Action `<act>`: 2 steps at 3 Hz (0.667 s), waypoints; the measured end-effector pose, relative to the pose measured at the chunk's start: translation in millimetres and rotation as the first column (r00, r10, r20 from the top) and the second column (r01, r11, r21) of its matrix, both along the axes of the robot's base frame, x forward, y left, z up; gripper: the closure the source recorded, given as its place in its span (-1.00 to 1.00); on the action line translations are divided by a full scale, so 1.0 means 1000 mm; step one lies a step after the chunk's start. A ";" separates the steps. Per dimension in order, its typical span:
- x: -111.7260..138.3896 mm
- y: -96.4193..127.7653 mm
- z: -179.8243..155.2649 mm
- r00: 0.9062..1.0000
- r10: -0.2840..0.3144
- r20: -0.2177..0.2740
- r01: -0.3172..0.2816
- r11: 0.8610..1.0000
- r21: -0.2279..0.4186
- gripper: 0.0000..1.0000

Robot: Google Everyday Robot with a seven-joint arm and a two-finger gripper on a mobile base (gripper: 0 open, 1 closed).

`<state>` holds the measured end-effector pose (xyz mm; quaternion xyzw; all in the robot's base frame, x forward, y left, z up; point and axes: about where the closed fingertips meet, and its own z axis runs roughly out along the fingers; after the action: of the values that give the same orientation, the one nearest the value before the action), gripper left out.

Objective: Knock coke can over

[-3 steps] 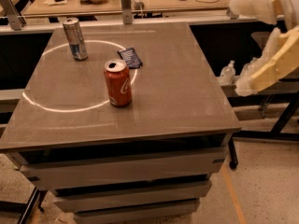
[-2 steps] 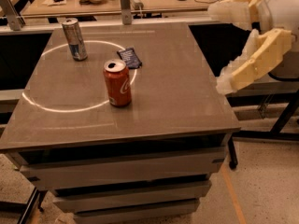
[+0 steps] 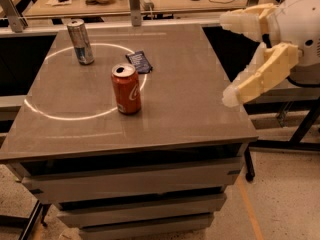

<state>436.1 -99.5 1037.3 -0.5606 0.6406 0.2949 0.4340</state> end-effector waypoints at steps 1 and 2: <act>0.015 -0.005 -0.030 0.999 -0.030 0.017 0.030 0.999 0.016 -1.00; 0.030 -0.007 -0.050 0.999 -0.037 0.039 0.036 0.999 0.024 -1.00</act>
Offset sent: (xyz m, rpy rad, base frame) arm 0.0530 -0.0151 -0.0804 0.0351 -0.0665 -0.0496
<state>465.8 -106.3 987.6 -0.5495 0.6387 0.2833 0.4581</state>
